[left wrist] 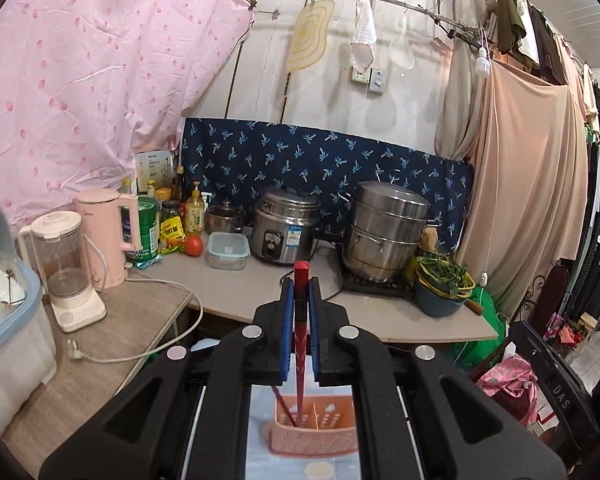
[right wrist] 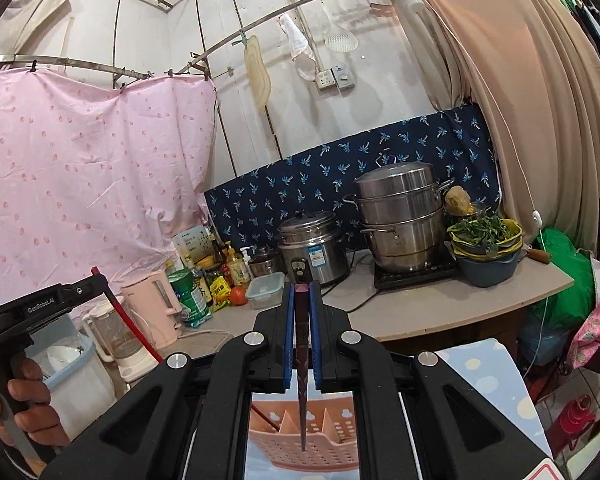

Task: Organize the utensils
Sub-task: 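Lift both chopsticks and carry them over the pink basket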

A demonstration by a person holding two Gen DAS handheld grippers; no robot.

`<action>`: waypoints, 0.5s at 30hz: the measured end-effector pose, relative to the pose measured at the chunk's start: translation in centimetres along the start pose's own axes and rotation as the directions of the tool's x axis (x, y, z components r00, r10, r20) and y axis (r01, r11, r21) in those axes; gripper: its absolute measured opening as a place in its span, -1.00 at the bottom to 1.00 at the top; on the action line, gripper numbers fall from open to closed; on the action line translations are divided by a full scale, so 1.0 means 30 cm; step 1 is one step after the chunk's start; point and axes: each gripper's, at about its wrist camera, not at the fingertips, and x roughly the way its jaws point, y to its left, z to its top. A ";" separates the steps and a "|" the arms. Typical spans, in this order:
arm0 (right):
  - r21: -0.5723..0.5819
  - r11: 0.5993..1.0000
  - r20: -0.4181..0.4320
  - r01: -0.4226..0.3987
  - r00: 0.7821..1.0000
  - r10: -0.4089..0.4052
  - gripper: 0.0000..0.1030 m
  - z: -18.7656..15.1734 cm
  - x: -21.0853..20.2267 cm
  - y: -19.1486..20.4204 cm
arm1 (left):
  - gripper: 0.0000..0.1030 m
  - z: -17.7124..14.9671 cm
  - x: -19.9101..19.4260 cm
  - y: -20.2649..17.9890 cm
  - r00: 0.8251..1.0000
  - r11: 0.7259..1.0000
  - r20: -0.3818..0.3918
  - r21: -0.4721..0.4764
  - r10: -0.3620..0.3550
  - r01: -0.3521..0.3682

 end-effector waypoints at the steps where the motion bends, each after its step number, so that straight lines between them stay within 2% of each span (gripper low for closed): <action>1: 0.004 1.000 0.001 -0.001 1.000 0.001 -0.85 0.004 0.026 -0.002 | -0.86 0.002 0.020 -0.006 1.000 1.000 -0.001 0.004 0.004 -0.004; 6: 0.025 1.000 -0.009 0.004 1.000 -0.003 -0.85 -0.010 0.132 -0.021 | -0.86 -0.042 0.131 -0.023 0.999 0.999 -0.033 0.029 0.024 -0.023; 15: 0.055 0.998 -0.148 0.014 0.989 -0.006 -0.85 -0.178 0.277 -0.088 | -0.86 -0.188 0.276 0.007 0.989 1.000 -0.144 0.021 0.022 -0.020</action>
